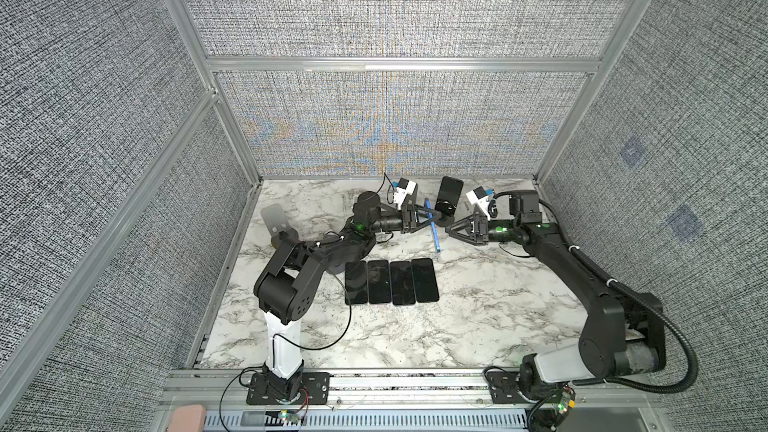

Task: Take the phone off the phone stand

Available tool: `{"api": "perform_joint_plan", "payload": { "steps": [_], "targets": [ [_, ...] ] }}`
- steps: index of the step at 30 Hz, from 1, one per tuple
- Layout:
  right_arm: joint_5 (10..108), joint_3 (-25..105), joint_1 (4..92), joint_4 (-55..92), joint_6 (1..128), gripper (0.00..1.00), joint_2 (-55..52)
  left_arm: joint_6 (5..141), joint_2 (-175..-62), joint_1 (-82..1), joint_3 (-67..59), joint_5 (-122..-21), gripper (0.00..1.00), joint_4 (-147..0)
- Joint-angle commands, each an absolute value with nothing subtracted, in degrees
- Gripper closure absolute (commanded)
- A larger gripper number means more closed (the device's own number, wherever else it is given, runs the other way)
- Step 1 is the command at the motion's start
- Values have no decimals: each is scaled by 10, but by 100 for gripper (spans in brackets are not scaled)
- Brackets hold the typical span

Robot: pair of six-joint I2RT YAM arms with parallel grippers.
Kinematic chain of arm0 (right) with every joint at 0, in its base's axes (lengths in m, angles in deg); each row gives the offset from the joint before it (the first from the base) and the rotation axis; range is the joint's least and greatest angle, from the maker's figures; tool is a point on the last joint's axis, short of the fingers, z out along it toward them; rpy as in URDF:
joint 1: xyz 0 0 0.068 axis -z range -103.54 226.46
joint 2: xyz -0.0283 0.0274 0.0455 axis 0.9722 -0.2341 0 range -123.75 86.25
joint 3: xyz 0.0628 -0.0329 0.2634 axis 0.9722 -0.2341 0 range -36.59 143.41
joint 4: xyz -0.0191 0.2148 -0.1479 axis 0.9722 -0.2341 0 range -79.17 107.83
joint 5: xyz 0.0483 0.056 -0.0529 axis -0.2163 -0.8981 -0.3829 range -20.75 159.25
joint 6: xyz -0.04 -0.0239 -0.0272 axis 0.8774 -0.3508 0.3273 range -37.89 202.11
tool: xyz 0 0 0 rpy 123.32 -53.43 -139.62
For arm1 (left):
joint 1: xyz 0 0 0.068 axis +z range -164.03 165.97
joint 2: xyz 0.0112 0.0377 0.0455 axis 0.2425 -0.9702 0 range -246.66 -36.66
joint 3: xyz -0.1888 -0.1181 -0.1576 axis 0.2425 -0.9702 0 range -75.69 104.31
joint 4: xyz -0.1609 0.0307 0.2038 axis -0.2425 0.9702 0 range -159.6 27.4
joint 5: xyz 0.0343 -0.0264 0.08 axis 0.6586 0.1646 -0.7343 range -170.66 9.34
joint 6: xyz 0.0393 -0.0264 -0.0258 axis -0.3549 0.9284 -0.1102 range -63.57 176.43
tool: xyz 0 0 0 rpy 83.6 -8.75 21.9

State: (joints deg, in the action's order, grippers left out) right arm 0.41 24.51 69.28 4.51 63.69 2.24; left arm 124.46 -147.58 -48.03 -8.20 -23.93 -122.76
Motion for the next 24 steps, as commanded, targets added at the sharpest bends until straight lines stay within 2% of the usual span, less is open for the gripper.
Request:
{"api": "perform_joint_plan", "payload": {
  "steps": [1, 5, 13, 24],
  "targets": [
    [-13, 251, 677, 107, 609, 1, 11, 1276, -1475, -480, -83, -220, 100, -1300],
    [-12, 257, 661, 134, 597, 1, -12, 1307, -1486, -480, -80, -221, 100, -1345],
    [-22, 255, 635, 183, 561, 1, -35, 1286, -1485, -480, -81, -226, 100, -1319],
    [-15, 247, 635, 199, 541, 29, -35, 1268, -1482, -480, -86, -242, 100, -1312]
  ]
}}
